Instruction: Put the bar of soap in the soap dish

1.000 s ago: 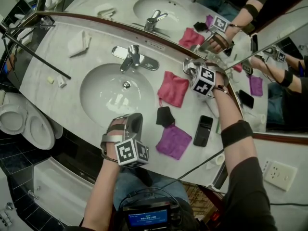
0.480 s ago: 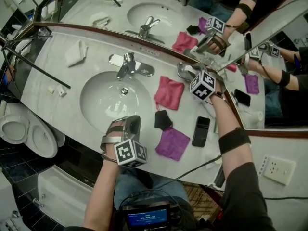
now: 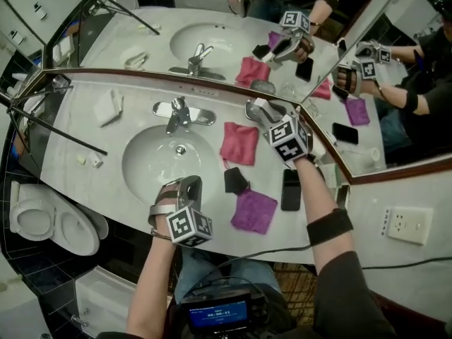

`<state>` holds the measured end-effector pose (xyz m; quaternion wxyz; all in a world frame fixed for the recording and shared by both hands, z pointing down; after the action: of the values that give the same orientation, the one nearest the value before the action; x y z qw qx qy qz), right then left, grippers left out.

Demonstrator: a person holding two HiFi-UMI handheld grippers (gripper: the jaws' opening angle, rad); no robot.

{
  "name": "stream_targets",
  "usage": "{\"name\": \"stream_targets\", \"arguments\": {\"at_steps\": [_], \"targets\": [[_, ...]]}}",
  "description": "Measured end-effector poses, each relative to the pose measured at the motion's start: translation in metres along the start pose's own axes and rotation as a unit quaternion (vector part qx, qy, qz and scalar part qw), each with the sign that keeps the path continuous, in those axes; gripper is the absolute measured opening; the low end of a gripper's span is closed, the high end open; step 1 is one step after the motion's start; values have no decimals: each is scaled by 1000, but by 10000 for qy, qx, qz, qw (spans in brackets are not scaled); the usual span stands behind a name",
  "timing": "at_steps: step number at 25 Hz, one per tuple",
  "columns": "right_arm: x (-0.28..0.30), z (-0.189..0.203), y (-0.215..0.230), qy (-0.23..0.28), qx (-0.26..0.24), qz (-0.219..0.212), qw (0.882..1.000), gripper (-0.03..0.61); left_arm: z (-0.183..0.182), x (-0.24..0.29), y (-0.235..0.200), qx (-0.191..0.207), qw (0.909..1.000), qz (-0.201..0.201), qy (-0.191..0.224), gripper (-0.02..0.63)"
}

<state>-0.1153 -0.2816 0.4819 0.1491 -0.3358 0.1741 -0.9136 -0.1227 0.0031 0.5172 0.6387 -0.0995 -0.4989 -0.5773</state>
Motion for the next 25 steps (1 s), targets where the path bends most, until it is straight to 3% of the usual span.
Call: {"name": "stream_targets", "arguments": {"at_steps": [4, 9, 18, 25], "targets": [[-29, -6, 0, 332, 872, 213, 9954, 129, -3, -6, -2, 201, 9998, 13, 24, 3], [-70, -5, -5, 664, 1915, 559, 9776, 129, -7, -18, -3, 409, 9991, 22, 96, 3], [-119, 7, -27, 913, 2665, 1066, 9535, 130, -22, -28, -17, 839, 9958, -21, 359, 3], [-128, 57, -54, 700, 3144, 1473, 9352, 130, -28, -28, -17, 1304, 9902, 144, 482, 2]]}}
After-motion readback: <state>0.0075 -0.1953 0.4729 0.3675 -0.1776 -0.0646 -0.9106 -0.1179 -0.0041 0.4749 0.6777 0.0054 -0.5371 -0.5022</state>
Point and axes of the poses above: the fingertips, and each gripper's own axes: x forward along the fingers, y to its right, z out of its underside, the point moved 2 cm from there along -x, backward along the fingers, and after that the axes turned 4 degrees about z, right-handed, at the moved point
